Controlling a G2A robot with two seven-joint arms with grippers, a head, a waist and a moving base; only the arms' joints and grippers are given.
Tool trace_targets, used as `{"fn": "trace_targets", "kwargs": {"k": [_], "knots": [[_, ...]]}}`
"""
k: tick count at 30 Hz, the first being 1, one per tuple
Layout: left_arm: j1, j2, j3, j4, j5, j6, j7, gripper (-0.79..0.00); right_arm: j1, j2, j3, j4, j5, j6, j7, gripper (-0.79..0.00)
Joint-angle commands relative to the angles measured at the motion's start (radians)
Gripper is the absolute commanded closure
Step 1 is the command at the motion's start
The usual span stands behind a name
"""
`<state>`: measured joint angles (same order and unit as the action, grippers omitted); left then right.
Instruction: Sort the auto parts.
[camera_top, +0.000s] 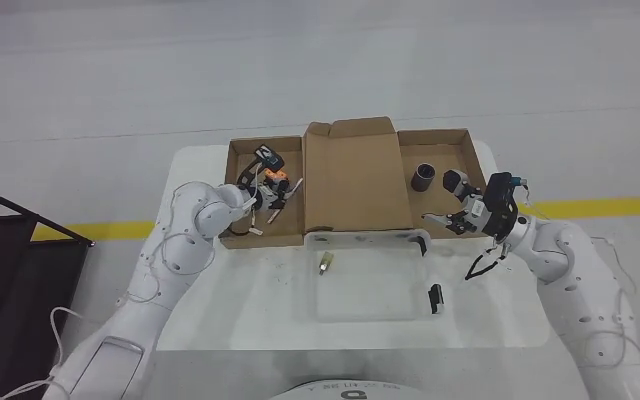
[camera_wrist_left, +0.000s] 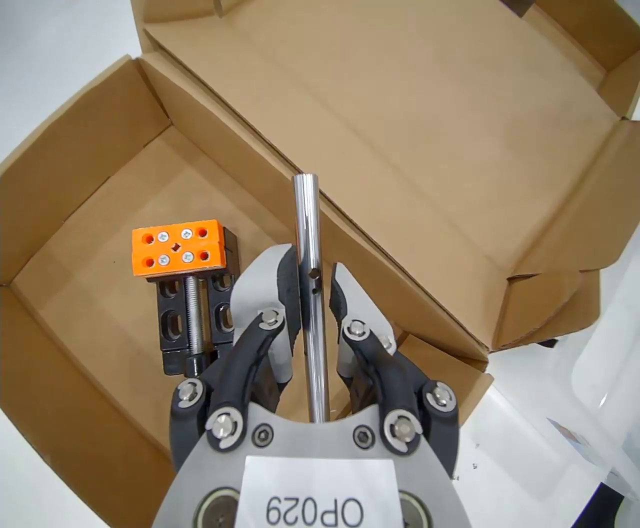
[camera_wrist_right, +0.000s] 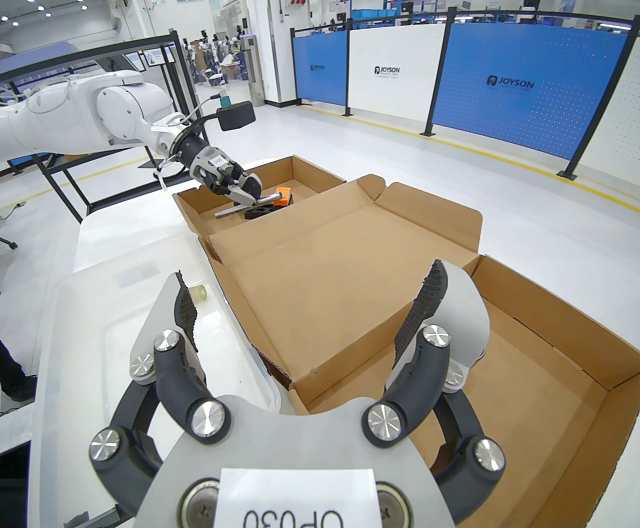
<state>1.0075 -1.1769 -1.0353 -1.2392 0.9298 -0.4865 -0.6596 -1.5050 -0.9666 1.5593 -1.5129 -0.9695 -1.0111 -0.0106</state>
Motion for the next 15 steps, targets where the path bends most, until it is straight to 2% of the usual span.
{"fn": "trace_targets", "kwargs": {"k": [1, 8, 15], "knots": [[0.002, 0.0, -0.003, 0.004, -0.013, -0.002, 0.0, -0.785, 0.0, 0.0, 0.0, 0.0, 0.0, 0.0, 0.0, -0.785], [0.04, 0.01, -0.021, -0.067, -0.065, -0.053, -0.027, -0.785, 0.0, 0.0, 0.0, 0.0, 0.0, 0.0, 0.0, -0.785], [0.04, 0.01, -0.021, -0.067, -0.065, -0.053, -0.027, -0.785, 0.0, 0.0, 0.0, 0.0, 0.0, 0.0, 0.0, -0.785]]}}
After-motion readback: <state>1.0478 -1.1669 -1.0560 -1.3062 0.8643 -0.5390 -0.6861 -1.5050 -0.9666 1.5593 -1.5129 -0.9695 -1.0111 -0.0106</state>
